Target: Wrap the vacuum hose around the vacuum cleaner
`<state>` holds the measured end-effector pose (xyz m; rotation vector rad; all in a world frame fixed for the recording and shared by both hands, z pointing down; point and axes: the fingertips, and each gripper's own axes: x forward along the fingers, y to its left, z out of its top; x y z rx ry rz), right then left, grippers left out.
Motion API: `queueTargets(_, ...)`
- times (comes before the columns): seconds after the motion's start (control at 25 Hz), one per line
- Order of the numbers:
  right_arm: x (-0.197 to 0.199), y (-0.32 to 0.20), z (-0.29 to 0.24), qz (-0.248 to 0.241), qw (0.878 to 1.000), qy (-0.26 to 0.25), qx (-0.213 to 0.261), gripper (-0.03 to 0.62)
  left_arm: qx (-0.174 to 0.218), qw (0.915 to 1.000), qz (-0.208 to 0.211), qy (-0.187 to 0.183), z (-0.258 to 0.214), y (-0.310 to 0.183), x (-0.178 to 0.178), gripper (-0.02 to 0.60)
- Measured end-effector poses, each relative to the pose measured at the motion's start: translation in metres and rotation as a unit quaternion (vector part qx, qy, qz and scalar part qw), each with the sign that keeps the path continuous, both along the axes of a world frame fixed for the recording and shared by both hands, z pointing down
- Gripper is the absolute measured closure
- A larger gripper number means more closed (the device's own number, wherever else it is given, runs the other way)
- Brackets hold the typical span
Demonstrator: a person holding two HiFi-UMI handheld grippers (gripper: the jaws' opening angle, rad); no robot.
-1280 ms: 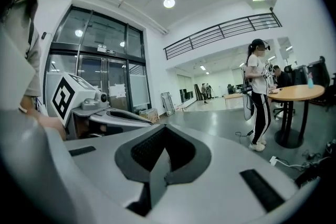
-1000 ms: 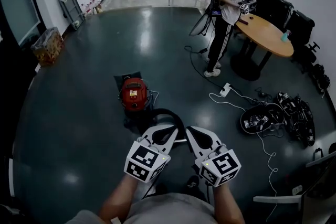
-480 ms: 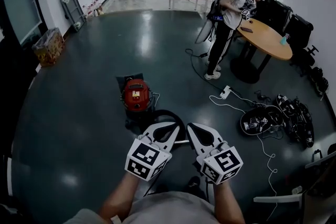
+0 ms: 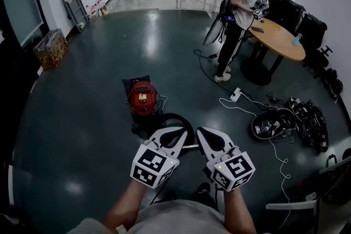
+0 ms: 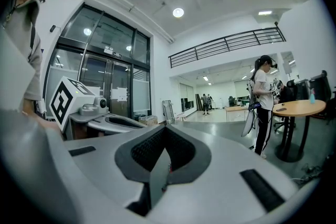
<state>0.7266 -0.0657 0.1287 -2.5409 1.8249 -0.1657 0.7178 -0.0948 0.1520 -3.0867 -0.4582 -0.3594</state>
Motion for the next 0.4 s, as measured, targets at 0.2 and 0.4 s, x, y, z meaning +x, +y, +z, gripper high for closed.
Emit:
queueTargets(0.2, -0.001, 0.001, 0.006, 0.001, 1.0, 0.002, 0.0, 0.589, 0.002, 1.0, 0.001, 0.001, 0.005, 0.0, -0.002, 0.574)
queueTargets(0.4, -0.003, -0.002, 0.011, -0.001, 1.0, 0.005, -0.003, 0.589, 0.004, 1.0, 0.003, -0.001, 0.011, -0.001, -0.004, 0.574)
